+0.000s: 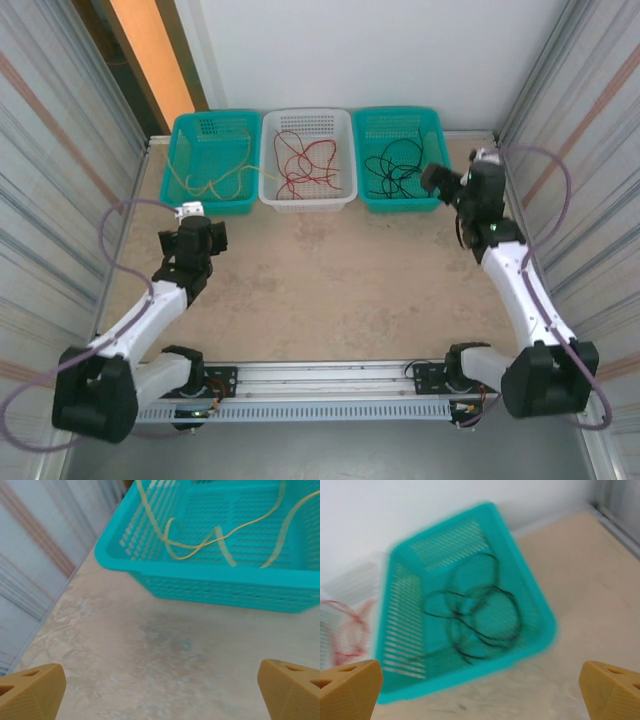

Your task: Untangle the cables

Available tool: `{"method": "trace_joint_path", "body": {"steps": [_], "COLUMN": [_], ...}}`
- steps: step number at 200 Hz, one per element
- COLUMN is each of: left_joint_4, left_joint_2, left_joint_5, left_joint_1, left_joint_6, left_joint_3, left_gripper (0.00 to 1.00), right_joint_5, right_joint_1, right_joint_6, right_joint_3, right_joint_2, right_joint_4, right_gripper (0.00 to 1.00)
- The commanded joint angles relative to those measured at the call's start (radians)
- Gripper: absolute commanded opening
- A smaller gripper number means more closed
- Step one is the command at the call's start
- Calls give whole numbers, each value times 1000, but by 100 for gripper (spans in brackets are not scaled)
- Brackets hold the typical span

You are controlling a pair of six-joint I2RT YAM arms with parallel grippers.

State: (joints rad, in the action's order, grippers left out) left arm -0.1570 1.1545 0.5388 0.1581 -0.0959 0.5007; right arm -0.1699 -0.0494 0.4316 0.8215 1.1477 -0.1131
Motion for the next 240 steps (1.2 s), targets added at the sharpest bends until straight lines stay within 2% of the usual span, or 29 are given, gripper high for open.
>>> {"method": "trace_joint_path", "body": {"steps": [1,12,22,35,54,62,76,82,93,106,111,118,129,141,161,179,240], "left_joint_4": [-281,-407,-415,-527,-718,-741,-724,-773,-903,-708,-714,-757,-675,-709,-671,-666,-674], "left_joint_2": [45,90,110,138,214,240,264,303,377,330,348,374,346,366,352,353,356], "left_joint_5": [-68,-102,-140,-233,-270,-285,-402,-423,-416,-458,-470,-479,-493,-432,-431,-360,-350], "left_joint_1": [-50,-64,-72,-94,-117,-122,-131,-130,-127,-131,-132,-132,-132,-134,-134,-104,-95], "left_joint_6": [44,67,76,95,64,67,101,112,132,121,131,146,138,114,111,122,130], "left_joint_3": [-101,-137,-126,-149,-210,-202,-186,-195,-206,-150,-140,-134,-119,-119,-114,-110,-111], "left_gripper": [99,99,99,99,99,99,99,99,99,99,99,99,99,99,99,99,99], "right_joint_5": [-271,-392,-455,-486,-480,-446,-349,-250,-105,16,71,56,51,51,49,40,33], "right_joint_1": [18,16,17,16,14,16,20,21,20,32,59,74,81,81,80,74,66], "right_joint_6": [-59,-65,-75,-115,-174,-204,-263,-267,-327,-364,-350,-324,-310,-314,-312,-318,-324], "right_joint_3": [-10,-24,-69,-157,-294,-342,-370,-354,-389,-440,-455,-457,-427,-427,-424,-430,-426], "right_joint_2": [83,139,168,182,203,224,265,262,302,387,391,394,393,397,396,390,394], "right_joint_4": [47,46,107,250,504,604,720,675,802,983,993,1002,938,944,935,944,939], "right_gripper": [99,99,99,99,99,99,99,99,99,99,99,99,99,99,99,99,99]}}
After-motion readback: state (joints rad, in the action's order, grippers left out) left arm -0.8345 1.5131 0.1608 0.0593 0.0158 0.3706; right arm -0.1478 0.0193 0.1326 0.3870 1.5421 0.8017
